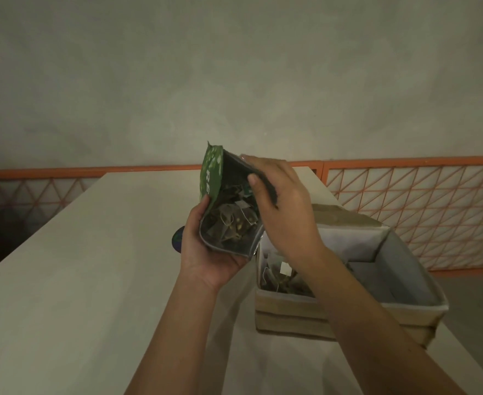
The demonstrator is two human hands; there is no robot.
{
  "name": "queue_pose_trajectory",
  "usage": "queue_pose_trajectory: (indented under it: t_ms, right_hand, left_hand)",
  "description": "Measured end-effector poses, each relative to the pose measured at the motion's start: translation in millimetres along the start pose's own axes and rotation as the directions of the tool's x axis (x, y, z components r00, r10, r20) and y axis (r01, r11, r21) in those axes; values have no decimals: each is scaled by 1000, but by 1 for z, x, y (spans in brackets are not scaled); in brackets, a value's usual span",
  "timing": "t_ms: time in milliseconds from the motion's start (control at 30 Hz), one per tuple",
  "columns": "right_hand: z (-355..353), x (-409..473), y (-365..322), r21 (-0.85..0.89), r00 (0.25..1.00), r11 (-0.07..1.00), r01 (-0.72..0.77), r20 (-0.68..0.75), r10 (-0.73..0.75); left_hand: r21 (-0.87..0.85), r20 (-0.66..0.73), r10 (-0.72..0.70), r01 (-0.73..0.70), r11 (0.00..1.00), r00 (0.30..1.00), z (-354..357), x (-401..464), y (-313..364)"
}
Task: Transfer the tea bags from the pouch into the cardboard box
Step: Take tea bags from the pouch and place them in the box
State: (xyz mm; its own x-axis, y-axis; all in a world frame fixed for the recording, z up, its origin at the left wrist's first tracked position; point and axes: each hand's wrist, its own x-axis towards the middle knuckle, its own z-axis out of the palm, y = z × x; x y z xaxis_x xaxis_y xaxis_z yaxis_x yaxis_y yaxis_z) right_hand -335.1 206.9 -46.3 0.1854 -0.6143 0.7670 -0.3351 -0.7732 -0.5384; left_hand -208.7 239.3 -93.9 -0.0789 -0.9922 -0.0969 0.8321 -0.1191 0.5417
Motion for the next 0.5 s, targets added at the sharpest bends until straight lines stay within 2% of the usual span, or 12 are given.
queue_pose_trajectory:
  t_ms: [67, 100, 200, 300, 400, 500]
  right_hand:
    - [-4, -6, -3, 97, 997, 993, -71, 35, 68]
    - [-6, -9, -2, 90, 997, 994, -70, 41, 66]
    - [-4, -16, 4, -191, 999, 982, 5, 44, 4]
    - [3, -19, 8, -433, 993, 901, -35, 87, 80]
    - [6, -18, 9, -482, 994, 875, -54, 53, 90]
    - [7, -16, 10, -455, 996, 888, -75, 5, 87]
  left_hand:
    - [-13, -1, 6, -6, 1000, 1000, 0, 1, 0]
    - [-17, -2, 6, -6, 1000, 1000, 0, 1, 0]
    - [-18, -6, 0, 0, 1000, 1000, 0, 2, -1]
    - [-17, -12, 9, -9, 1000, 1000, 1, 3, -1]
    - [-24, -1, 12, -12, 1000, 1000, 1, 4, -1]
    - [-18, 0, 6, -6, 1000, 1000, 2, 4, -1]
